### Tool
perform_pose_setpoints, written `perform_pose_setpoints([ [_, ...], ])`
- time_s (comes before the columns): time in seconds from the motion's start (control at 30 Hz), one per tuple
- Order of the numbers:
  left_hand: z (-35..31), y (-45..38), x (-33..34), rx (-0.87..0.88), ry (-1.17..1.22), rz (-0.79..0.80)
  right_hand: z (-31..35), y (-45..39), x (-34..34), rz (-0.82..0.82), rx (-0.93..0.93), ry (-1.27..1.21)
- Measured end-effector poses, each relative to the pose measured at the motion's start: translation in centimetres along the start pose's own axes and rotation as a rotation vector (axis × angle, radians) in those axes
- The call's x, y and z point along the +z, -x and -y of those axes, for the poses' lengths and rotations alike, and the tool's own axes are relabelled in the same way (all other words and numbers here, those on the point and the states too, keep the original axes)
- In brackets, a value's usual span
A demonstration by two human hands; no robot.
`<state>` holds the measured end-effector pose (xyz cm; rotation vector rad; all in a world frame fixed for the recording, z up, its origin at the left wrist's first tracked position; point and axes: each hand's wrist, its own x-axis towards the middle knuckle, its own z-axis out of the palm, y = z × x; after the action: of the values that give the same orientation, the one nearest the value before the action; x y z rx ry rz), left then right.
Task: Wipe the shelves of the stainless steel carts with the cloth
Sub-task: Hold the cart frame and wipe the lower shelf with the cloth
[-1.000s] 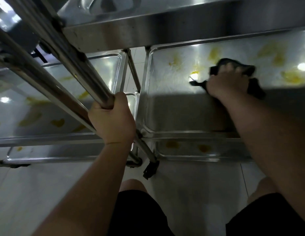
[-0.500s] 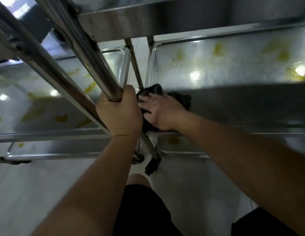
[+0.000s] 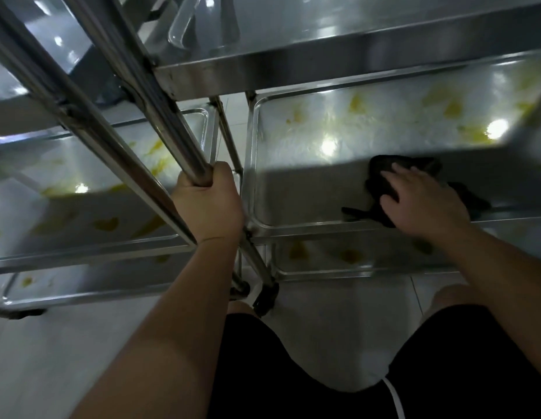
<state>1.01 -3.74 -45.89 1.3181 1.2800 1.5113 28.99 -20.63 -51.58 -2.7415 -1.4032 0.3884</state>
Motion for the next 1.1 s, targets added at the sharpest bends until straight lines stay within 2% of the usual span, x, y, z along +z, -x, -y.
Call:
perform_pose_setpoints([
  [0.07,0.2,-0.2,-0.1,0.000,-0.036,0.002,1.7,0.2,0.0,-0.003,-0.009,-0.005],
  [0.23,-0.2,-0.2,-0.2,0.015,-0.062,0.004,9.2,1.6,1.3,0.000,-0.307,-0.030],
  [0.33,-0.8,0.4,-0.2,0.028,-0.064,0.005,10.9,1.7,1.8,0.001,-0.408,-0.043],
  [0.47,-1.2,1.0,-0.7,0.016,-0.173,0.030,9.0,1.5,1.5,0.016,-0.413,-0.061],
  [0.67,-1.6,1.6,-2.6,0.112,-0.430,0.089,2.1,0.6,0.5,0.005,-0.290,-0.022],
  [0.8,-0.6,4.1,-3.8,0.130,-0.483,0.171,-1.9,0.1,0.1,-0.005,-0.235,-0.007],
  [0.93,2.0,10.0,-5.1,0.345,-0.508,0.099,-3.3,0.4,-0.1,0.001,-0.237,-0.031],
  [1.0,2.5,12.9,-3.9,0.395,-0.562,0.229,-3.8,0.4,-0.1,-0.004,-0.243,-0.035],
  [1.1,2.0,15.4,0.8,0.436,-0.629,0.551,-5.4,0.2,-0.4,-0.004,-0.243,-0.042],
])
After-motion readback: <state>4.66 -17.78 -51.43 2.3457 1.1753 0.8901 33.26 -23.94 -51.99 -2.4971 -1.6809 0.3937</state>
